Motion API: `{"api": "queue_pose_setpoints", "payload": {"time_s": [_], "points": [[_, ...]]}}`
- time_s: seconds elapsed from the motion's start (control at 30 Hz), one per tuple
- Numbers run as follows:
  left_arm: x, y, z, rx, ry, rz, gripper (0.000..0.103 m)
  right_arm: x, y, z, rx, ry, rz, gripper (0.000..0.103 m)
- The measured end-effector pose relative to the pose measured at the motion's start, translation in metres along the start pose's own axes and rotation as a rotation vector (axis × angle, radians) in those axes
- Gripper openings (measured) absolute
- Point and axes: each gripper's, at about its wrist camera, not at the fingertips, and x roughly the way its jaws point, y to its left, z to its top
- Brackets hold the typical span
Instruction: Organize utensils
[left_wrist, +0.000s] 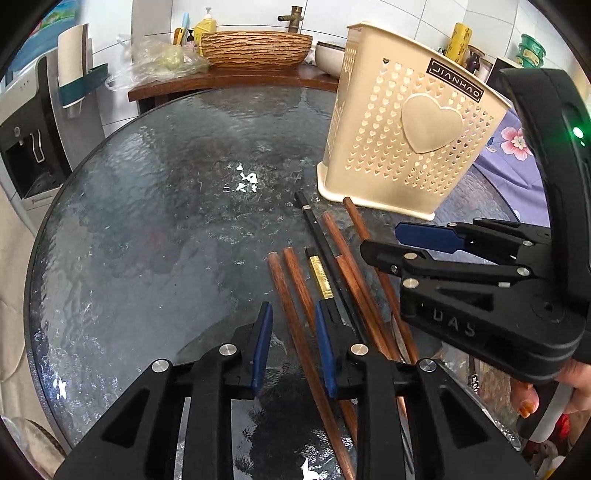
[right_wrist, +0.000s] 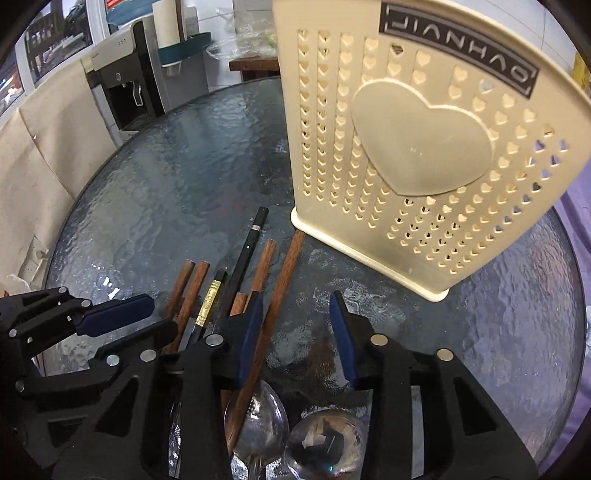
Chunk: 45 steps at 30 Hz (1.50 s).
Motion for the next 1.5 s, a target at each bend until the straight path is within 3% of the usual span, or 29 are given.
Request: {"api": "queue_pose_setpoints", "payload": {"time_s": [0.5, 0.57, 0.67, 0.7, 0.97, 1.5], "points": [[0.014, 0.002, 0.015, 0.014, 0.03, 0.003, 0.023, 0.019, 0.01, 0.012, -0.014, 0.052, -0.039, 0.026], [0.017, 0.003, 0.018, 0.016, 0.031, 0.01, 0.022, 0.02, 0.012, 0.012, -0.019, 0.051, -0.04, 0.019], [0.019, 0.005, 0.021, 0.005, 0.039, -0.011, 0.017, 0.021, 0.015, 0.013, -0.013, 0.05, -0.037, 0.015], [0.019, 0.006, 0.021, 0.004, 0.04, -0.011, 0.009, 0.022, 0.017, 0.013, -0.014, 0.049, -0.038, 0.014], [0.018, 0.007, 0.021, -0.027, 0.04, -0.004, 0.007, 0.019, 0.008, 0.012, 0.05, 0.037, -0.006, 0.013], [-0.057, 0.004, 0.033, -0.072, -0.15, -0.057, 0.007, -0.057, -0.012, 0.004, 0.161, -0.14, 0.16, 0.01]]}}
